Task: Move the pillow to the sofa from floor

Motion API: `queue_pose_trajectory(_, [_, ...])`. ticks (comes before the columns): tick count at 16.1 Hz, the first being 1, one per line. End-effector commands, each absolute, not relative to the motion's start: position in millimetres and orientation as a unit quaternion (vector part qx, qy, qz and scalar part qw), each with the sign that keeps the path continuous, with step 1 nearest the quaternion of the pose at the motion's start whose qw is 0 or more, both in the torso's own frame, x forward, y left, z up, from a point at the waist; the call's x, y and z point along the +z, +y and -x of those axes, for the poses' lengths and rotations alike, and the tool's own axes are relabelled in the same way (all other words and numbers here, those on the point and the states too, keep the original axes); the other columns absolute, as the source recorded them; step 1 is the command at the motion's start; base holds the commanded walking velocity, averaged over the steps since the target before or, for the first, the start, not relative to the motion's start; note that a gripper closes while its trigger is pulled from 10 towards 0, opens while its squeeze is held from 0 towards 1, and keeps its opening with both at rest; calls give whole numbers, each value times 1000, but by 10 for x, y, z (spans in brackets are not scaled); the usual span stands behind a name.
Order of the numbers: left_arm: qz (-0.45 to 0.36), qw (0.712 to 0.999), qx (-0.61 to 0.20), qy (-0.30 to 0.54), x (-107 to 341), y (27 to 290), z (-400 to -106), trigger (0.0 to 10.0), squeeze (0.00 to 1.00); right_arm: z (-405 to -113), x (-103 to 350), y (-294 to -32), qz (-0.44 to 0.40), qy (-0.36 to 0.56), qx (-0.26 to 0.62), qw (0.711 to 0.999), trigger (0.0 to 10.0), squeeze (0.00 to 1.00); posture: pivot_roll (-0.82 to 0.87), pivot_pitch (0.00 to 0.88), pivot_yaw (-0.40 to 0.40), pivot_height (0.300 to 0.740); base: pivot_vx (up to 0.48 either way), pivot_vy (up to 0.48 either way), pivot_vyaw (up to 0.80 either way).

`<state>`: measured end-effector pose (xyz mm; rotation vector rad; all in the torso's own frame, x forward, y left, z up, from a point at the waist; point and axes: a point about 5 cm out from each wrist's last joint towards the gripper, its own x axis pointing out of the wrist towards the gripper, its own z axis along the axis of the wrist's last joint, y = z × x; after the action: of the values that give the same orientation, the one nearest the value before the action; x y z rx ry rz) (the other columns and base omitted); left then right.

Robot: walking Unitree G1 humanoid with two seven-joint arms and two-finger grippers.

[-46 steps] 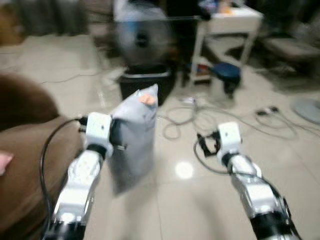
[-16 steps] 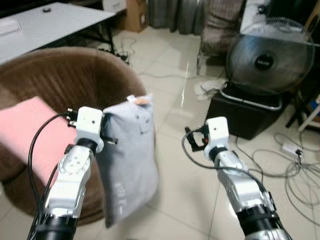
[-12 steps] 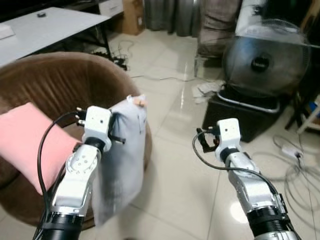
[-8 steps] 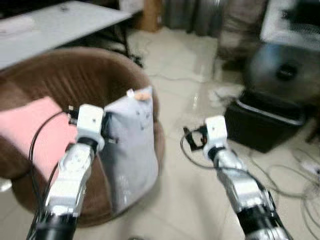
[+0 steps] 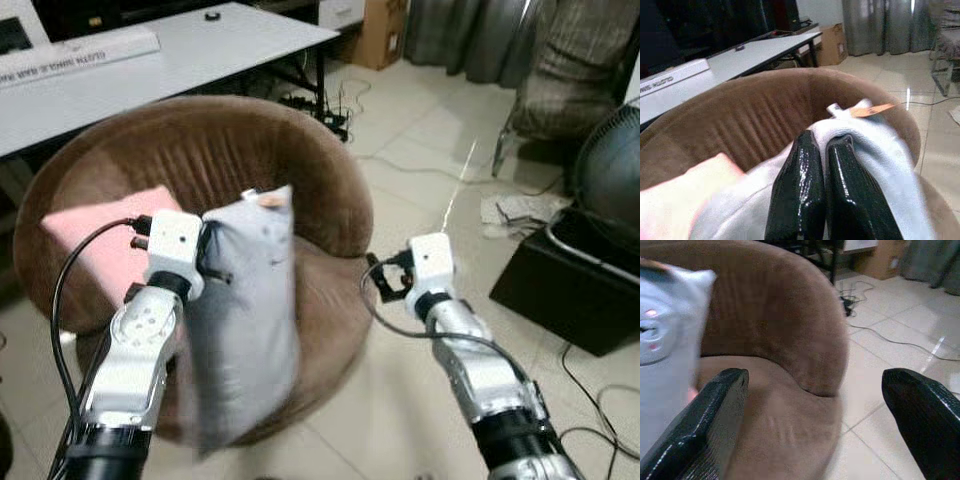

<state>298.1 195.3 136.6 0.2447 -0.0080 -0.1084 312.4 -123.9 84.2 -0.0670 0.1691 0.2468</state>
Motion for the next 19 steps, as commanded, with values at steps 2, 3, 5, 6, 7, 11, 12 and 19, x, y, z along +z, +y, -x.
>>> queue_pose_trajectory(2, [-126,987,-83,-48,1533,1806,-3041,10000,0,-3144,859,-1360,37,80,99,991,10000,0,147,0,28,740,396,0,0])
queue_pose_trajectory(3, [-126,987,-83,-48,1533,1806,-3041,10000,0,-3144,859,-1360,37,80,99,991,10000,0,147,0,28,740,394,0,0])
queue_pose_trajectory(5, [-126,987,-83,-48,1533,1806,-3041,10000,0,-3144,859,-1360,37,80,99,991,10000,0,147,0,28,740,394,0,0])
queue_pose_trajectory(6, [-126,987,-83,-48,1533,1806,-3041,10000,0,-3144,859,-1360,37,80,99,991,10000,0,147,0,28,740,394,0,0])
queue_pose_trajectory(7, [-126,987,-83,-48,1533,1806,-3041,10000,0,-3144,859,-1360,37,80,99,991,10000,0,147,0,28,740,394,0,0])
queue_pose_trajectory(11, [-126,987,-83,-48,1533,1806,-3041,10000,0,-3144,859,-1360,37,80,99,991,10000,0,147,0,28,740,394,0,0])
queue_pose_trajectory(12, [-126,987,-83,-48,1533,1806,-3041,10000,0,-3144,859,-1360,37,80,99,991,10000,0,147,0,28,740,394,0,0])
queue_pose_trajectory(19, [-152,969,-176,-81,1699,1547,-3281,10000,0,-3154,867,-1363,41,77,100,991,10000,0,134,0,20,740,395,0,0])
